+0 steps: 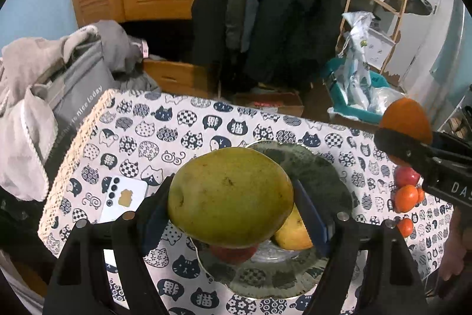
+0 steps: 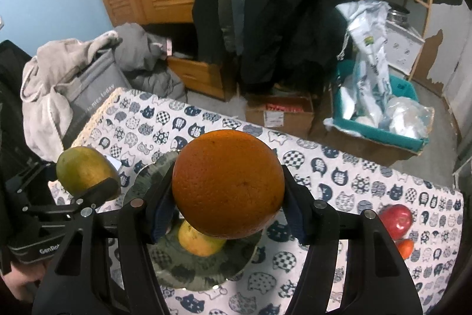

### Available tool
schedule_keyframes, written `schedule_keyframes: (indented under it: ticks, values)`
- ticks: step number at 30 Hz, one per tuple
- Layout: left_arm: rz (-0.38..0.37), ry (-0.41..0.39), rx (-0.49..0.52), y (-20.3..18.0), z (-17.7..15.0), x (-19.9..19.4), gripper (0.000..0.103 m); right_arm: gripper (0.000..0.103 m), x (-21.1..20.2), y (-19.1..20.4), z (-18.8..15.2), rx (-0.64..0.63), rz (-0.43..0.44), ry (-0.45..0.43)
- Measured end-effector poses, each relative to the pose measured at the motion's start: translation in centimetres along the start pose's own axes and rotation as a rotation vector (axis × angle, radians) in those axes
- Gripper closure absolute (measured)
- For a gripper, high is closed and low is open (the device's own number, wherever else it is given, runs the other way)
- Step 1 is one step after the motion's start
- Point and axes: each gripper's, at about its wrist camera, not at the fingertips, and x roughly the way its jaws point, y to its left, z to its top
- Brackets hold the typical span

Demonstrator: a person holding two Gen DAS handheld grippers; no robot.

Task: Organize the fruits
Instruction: 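Lower the pear into the bowl with the left tool while the right tool lowers the orange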

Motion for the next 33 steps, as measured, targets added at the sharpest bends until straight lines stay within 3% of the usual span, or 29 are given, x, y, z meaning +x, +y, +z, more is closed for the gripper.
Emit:
schedule_keyframes:
  ticks: [18, 31, 33]
  values:
    - [0.014, 0.155, -0.049, 1.1, -1.0, 7.9, 0.022, 0.039, 8.2, 0.2, -0.9, 0.018, -0.003, 0.152]
    - [-0.021, 0.245, -0.106, 1.7, -2.1, 11.2, 0.022, 0.039, 9.4, -0.4, -1.6, 0.028, -0.004, 0.182]
    - [-0.034, 0.253, -0.122, 1.8, -2.0, 11.5, 0.028, 0.039, 9.6, -0.5, -1.7, 0.03, -0.007, 0.185]
